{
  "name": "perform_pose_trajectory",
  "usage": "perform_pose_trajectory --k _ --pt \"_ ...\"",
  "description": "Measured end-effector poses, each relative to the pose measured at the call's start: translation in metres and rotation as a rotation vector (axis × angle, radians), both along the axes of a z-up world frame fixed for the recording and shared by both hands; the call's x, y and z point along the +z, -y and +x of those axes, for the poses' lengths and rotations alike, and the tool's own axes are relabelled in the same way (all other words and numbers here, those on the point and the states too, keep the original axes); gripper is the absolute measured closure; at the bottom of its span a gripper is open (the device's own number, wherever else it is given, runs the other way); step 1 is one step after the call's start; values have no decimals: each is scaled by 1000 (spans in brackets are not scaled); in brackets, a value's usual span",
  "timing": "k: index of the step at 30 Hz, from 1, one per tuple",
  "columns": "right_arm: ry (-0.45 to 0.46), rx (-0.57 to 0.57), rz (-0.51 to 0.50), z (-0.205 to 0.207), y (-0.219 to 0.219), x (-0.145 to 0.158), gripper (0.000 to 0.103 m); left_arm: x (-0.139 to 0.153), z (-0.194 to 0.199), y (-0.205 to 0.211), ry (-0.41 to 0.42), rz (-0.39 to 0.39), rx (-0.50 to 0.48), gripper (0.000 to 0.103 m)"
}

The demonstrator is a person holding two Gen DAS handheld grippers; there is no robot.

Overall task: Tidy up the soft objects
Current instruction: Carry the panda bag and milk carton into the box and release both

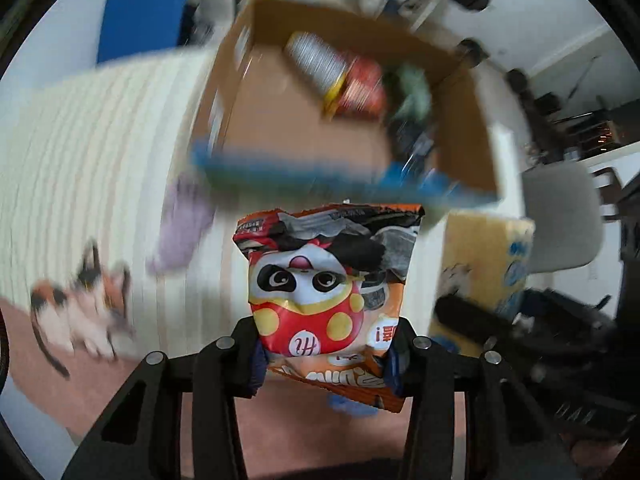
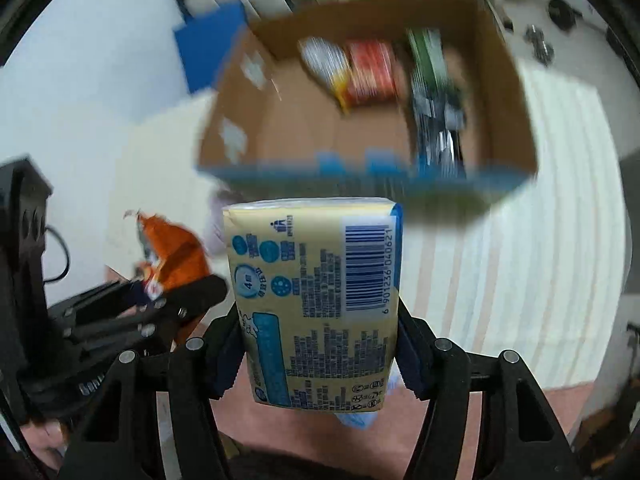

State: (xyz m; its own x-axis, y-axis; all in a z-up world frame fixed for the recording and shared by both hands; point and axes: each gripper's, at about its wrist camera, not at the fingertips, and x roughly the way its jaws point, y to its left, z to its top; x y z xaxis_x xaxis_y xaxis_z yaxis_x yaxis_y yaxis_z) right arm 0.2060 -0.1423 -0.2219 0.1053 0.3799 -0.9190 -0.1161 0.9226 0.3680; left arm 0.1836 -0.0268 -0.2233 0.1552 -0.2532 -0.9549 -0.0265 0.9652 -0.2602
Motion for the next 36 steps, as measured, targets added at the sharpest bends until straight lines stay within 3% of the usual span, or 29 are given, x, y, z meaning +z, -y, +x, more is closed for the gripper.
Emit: perform_pose_trajectory --k 3,6,10,12,17,30,33,34,36 --pt "57 -10 -18 36 -2 29 37 41 68 -35 66 49 -13 62" --pt "57 -42 -38 85 4 31 37 43 121 -44 62 86 -17 62" --pt "-2 -81 -35 138 1 12 37 22 183 -51 -19 122 -35 62" --pt "-45 -99 -32 161 -4 -6 37 -2 209 -48 -84 141 -43 62" --pt "-114 -105 -71 183 -6 -43 37 -48 254 -52 -220 146 -32 62" --pt "-222 -86 -158 209 -17 -108 37 -98 287 -37 -346 246 -98 60" --pt "-263 -69 -179 212 -22 -122 34 -107 290 -32 -390 267 -137 49" --pt "-274 -72 -187 214 -22 -125 31 -106 290 -31 -381 255 -134 48" --pt "-267 -72 -196 216 -22 -126 22 -99 292 -32 -361 244 -117 36"
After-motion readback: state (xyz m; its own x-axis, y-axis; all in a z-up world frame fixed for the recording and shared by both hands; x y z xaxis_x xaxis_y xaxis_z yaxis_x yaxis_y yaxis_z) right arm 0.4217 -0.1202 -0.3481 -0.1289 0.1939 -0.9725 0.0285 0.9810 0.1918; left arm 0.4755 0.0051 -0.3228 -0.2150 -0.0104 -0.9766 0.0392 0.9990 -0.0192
